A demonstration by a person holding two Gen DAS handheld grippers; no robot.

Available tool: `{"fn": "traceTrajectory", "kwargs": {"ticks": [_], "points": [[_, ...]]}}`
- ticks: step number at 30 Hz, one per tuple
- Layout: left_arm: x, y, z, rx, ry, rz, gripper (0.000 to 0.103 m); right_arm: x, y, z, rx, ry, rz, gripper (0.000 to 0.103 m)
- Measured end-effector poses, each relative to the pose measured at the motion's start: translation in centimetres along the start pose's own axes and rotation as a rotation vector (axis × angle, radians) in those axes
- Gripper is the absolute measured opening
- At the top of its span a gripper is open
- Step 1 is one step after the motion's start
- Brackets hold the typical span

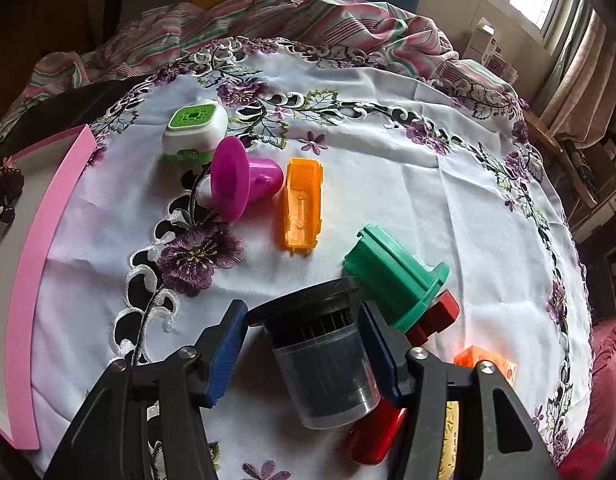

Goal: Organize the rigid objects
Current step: 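Carry the comb into the pink-rimmed tray and open the left gripper, then carry the clear cylinder with the right gripper toward the tray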

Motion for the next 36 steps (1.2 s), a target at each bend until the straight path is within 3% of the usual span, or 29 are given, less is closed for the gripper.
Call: {"fn": "traceTrajectory", "kwargs": {"ticks": [13,27,36], "points": [[2.3,-8.2,0.7,0.121,0.007,-0.002,0.066,-0.1,-0.1,0.0,0.005,-0.010,-0.011,0.057],[1.0,-11.3,-1.7,0.109,-0.048,0.013,0.066,-2.6,-1.2,0.5,0.027,0.036,0.108,0.057],[-1.1,-11.7,-3.6,0.086,-0.081,0.032,0.066,-4.3,-1.1,0.0,0.012,-0.007,0.122,0.056]]}}
Point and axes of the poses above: each gripper's, at about its wrist camera, not at the fingertips, and y roughly the way its jaws point, x to its right, z to its top, the point moved 10 cm from there along y, roughly the way its jaws point, and after that the axes turned 14 degrees about x, right-handed, at the moved point
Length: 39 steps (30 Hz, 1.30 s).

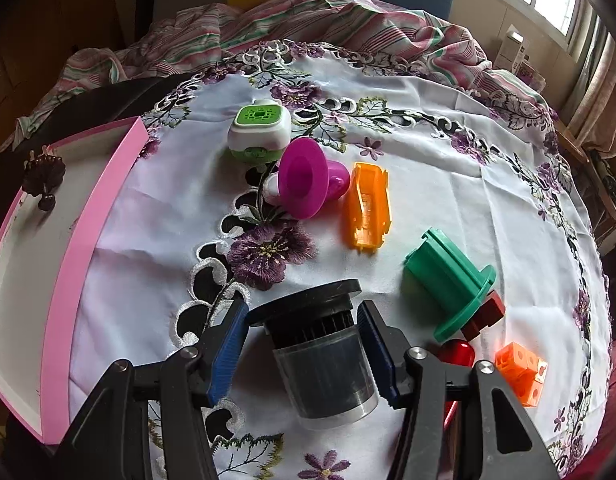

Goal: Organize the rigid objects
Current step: 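Carry the clear cylinder with the right gripper toward the tray, then lower the cylinder into the tray and open the right gripper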

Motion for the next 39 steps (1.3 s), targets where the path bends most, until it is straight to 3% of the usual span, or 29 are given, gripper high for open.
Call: {"fn": "traceTrajectory", "kwargs": {"ticks": [7,17,23,30,39], "points": [[-1.9,-0.2,-0.7,-0.011,-0.023,0.029,0.066,-2.1,-1.9,1.2,0.022,0.105,0.114,0.056],[-3.9,-0.3,-1.6,-0.025,-0.052,0.057,0.066,-9.1,-4.4,3.8,0.088,0.071,0.232,0.056],[-5.4,-0.6,-2.1,-0.030,-0.084,0.083,0.066,-15.0,-6.7,5.1,0.117,0.065,0.379,0.056],[-7.1,-0.9,-2.6,-0.036,-0.109,0.114,0.066,-21.8,-5.5,4.9,0.032,0.136,0.506,0.056],[-8.5,-0.9,-2.5,-0.035,-0.138,0.130,0.066,-27.7,-1.6,4.7,-0.099,0.178,0.528,0.057]]}}
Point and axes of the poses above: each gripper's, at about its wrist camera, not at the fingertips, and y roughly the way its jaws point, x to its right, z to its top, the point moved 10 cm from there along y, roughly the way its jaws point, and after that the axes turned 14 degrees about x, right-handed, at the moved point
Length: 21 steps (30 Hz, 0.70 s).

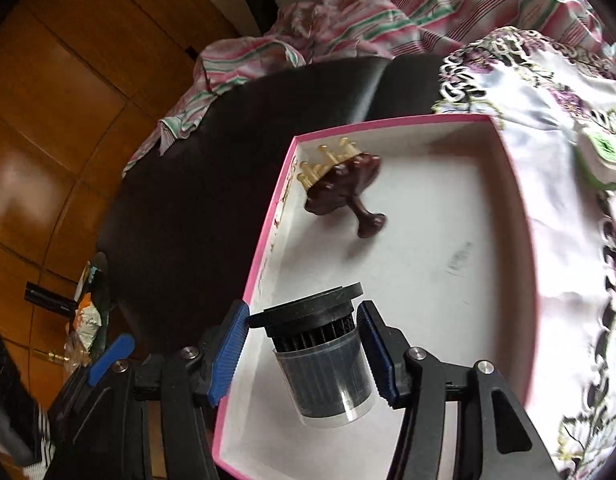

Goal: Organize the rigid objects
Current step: 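Lower the cylinder into the tray and open the right gripper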

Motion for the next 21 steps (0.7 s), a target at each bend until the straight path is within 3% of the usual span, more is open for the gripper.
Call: {"fn": "traceTrajectory", "kwargs": {"ticks": [10,15,21], "points": [[-0.6,0.4,0.2,0.003,-0.016,0.008,0.066,-0.2,3.6,-0.3,-0.033,-0.010,-0.047,0.057],[-1.0,0.3,0.4,0.007,-0.030,0.019,0.069,0.0,3.2,-0.2,-0.011,-0.027,-0.046,0.058],[-1.2,0.0,0.7,0.023,-0.022,0.026,0.071,-0.3,1.7,0.4,0.048,-0.065,-0.037,0.068]]}}
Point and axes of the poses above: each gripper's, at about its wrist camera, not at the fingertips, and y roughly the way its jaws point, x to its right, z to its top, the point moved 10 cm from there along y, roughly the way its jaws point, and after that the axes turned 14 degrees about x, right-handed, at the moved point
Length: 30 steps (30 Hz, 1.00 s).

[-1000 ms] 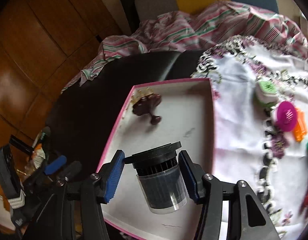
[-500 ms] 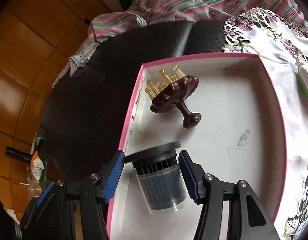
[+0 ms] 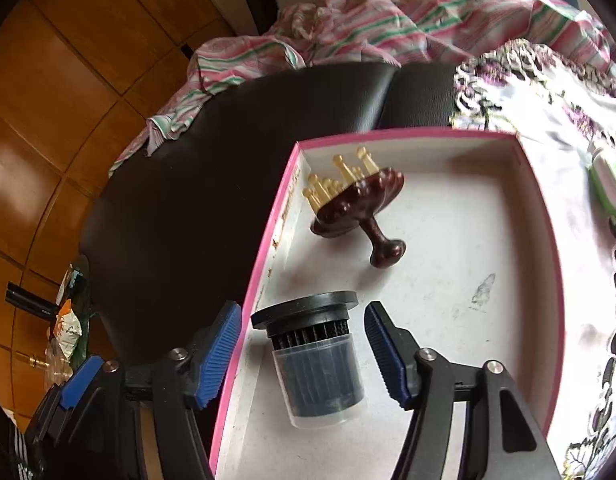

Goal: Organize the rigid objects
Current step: 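Lower the cylinder into the tray and open the right gripper, then move the left gripper to the white plug device while the right gripper returns to the tablecloth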

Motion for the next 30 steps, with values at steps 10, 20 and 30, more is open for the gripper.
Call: {"fn": "traceTrajectory", "kwargs": {"ticks": [10,20,30], "points": [[0.1,-0.6,0.2,0.011,0.010,0.007,0.072,-0.4,-2.0,0.7,0.069,-0.064,-0.023,0.069],[0.8,-0.9,0.3,0.012,0.030,0.012,0.073,0.9,-4.9,1.5,0.132,-0.099,-0.054,0.070],[3.5,-1.3,1.1,0.026,0.071,-0.055,0.073,4.9,-8.5,3.0,0.189,-0.114,-0.126,0.070]]}}
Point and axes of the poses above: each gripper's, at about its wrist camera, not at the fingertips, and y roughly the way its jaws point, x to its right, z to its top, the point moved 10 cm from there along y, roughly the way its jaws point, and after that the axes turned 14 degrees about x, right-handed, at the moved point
